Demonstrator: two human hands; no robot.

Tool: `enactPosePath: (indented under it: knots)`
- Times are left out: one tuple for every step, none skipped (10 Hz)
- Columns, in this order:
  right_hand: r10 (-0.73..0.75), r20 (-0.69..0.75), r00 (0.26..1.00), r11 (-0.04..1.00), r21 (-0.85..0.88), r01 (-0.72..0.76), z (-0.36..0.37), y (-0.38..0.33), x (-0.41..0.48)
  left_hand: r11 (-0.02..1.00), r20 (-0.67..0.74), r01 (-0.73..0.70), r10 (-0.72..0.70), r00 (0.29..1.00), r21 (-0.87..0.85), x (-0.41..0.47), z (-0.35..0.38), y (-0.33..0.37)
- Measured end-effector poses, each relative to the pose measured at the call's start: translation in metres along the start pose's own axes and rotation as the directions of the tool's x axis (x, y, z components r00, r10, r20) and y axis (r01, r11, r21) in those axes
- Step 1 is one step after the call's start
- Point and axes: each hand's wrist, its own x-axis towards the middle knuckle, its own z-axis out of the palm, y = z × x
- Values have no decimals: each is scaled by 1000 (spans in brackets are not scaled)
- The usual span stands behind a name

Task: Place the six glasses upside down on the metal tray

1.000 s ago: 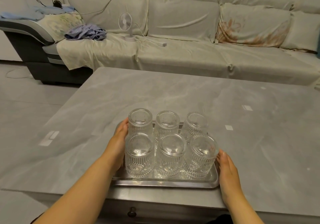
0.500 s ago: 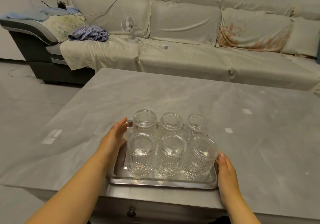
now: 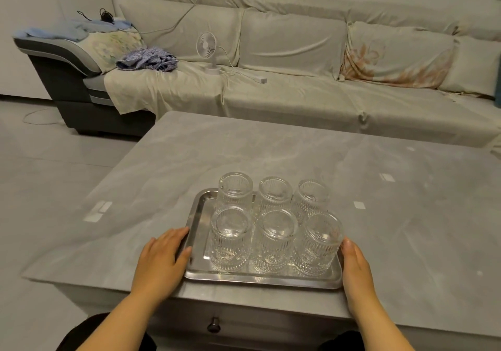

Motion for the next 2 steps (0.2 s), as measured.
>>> enactPosePath:
  knots:
    - [20,-3,1000,1000,-9,-20,0,-4,-4,999,6,0,0,1000,32,1,0,-1]
    - [66,-22,998,998,-5,-66,-3,-12,0,998,-8,1,0,1000,68,3,3,-4]
